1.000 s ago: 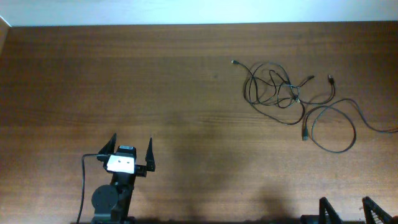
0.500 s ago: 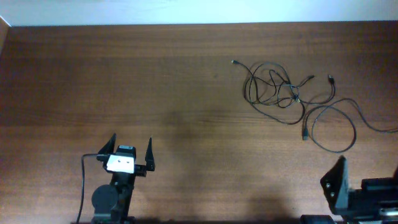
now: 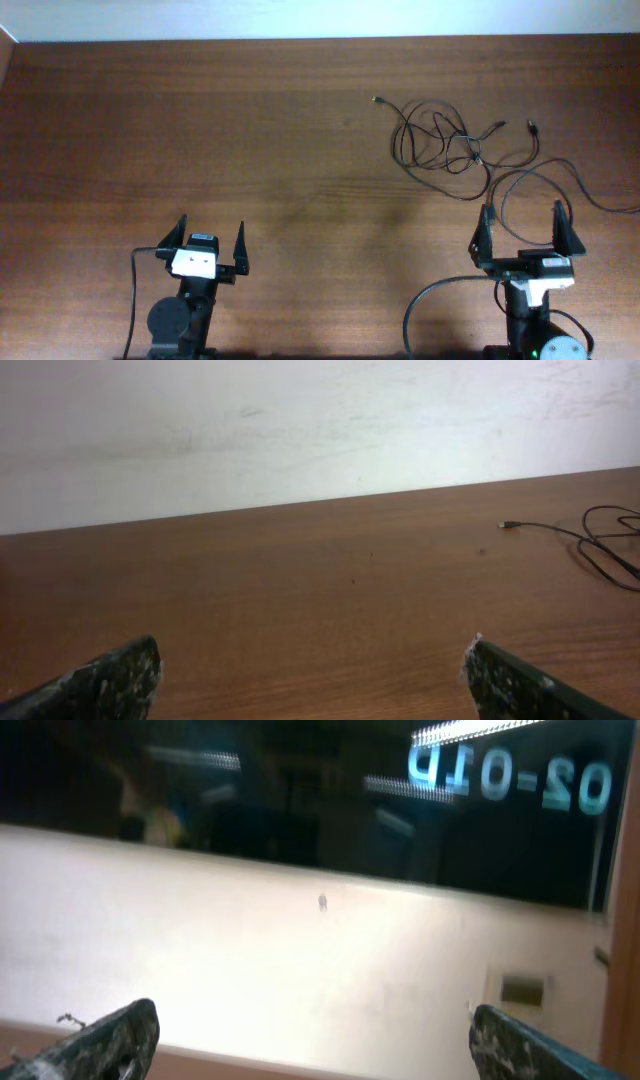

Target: Untangle cables

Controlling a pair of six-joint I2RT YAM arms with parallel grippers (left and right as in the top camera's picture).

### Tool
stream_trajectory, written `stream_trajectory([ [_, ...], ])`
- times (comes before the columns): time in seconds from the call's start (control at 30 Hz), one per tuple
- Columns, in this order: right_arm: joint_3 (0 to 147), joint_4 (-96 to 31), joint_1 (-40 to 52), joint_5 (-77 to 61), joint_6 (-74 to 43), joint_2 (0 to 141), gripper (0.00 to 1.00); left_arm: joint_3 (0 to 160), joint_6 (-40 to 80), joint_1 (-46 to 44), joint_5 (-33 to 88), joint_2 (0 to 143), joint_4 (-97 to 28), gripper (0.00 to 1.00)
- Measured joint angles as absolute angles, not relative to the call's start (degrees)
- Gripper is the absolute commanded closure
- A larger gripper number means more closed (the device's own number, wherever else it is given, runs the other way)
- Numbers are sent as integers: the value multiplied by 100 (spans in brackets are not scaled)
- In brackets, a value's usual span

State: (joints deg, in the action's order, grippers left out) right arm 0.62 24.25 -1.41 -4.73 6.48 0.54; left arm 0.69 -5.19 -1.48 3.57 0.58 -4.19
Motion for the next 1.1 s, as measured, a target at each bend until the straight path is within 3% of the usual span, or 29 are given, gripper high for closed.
stream_trajectory([
  [0.23, 58, -344, -141, -86, 646, 67, 1, 69, -517, -148, 357, 58, -419, 1],
  [1.1, 58, -421, -141, -60, 646, 69, 2, 69, -519, -148, 357, 58, -419, 1],
])
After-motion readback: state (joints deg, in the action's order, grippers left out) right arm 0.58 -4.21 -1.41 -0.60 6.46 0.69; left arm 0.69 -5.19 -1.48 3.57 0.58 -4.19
